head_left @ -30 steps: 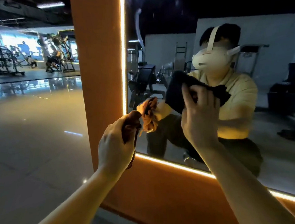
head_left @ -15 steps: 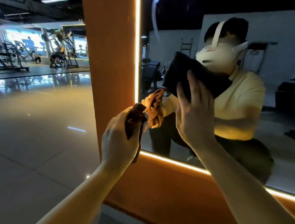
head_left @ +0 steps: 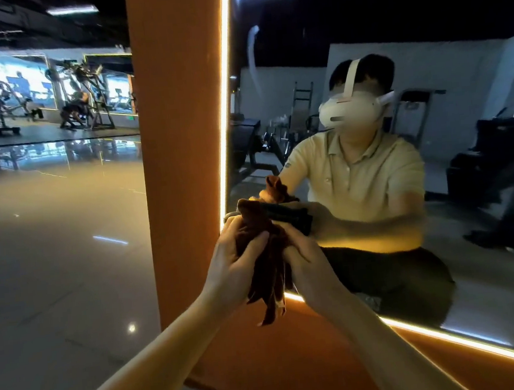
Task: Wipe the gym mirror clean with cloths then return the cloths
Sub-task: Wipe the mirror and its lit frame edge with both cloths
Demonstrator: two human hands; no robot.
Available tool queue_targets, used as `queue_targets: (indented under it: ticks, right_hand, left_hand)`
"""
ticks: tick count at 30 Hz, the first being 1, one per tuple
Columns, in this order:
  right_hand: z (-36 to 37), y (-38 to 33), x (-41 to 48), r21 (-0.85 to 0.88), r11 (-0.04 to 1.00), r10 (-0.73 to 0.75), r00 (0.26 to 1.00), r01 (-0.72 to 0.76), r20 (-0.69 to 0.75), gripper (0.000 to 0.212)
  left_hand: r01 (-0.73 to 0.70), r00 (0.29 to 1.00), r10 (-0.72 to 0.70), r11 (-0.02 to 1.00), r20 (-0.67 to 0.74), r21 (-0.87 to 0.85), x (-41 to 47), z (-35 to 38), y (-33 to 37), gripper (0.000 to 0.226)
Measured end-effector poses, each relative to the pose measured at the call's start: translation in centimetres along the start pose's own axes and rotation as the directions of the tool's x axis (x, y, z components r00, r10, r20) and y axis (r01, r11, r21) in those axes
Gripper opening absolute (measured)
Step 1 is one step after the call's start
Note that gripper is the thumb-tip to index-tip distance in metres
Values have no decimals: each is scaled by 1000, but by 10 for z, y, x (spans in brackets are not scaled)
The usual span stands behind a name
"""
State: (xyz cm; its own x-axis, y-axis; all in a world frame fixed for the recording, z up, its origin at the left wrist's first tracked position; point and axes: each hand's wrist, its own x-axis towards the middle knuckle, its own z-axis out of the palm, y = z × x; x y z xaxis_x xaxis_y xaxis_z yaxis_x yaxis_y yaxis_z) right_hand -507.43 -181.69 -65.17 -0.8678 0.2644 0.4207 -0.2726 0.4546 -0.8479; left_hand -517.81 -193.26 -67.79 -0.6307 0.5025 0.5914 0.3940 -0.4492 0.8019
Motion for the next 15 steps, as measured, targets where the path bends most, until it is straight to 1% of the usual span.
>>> queue_targets:
  ticks: [2, 3, 4, 6, 7, 9, 11, 13, 15]
  right_hand:
    - [0, -6, 3, 148, 986, 86, 993, -74, -82, 51]
    - [-1, -9, 6, 211, 973, 119, 987, -94, -112, 51]
    - [-2, -10, 8, 254, 962, 139, 982, -103, -128, 46]
    - [0, -13, 10, 294, 950, 153, 977, -104, -148, 27]
    - [2, -15, 9, 284, 954, 146, 976, -96, -163, 25]
    - [11, -15, 7, 205, 975, 124, 970, -80, -210, 41]
    - [18, -15, 6, 167, 983, 127, 951, -81, -283, 48]
    - [19, -15, 7, 159, 982, 152, 925, -102, -347, 47]
    - [14, -15, 7, 131, 981, 181, 916, -143, -359, 43]
  left_hand:
    - [-74, 997, 79, 989, -28, 127, 1, 7, -6, 36]
    - [-104, 994, 110, 979, -24, 176, 3, 9, -10, 37]
    - [-129, 990, 136, 969, -20, 212, 5, 10, -14, 40]
    - [-164, 982, 186, 935, -41, 314, 13, 11, -20, 43]
    - [-162, 977, 203, 911, -70, 379, 17, 14, -22, 42]
    - [-147, 959, 247, 852, -139, 502, 24, 22, -23, 37]
    - [-150, 932, 322, 762, -168, 630, 27, 32, -24, 29]
    - [-178, 925, 360, 697, -124, 695, 24, 36, -27, 33]
    - [-248, 936, 353, 682, -13, 688, 18, 28, -30, 45]
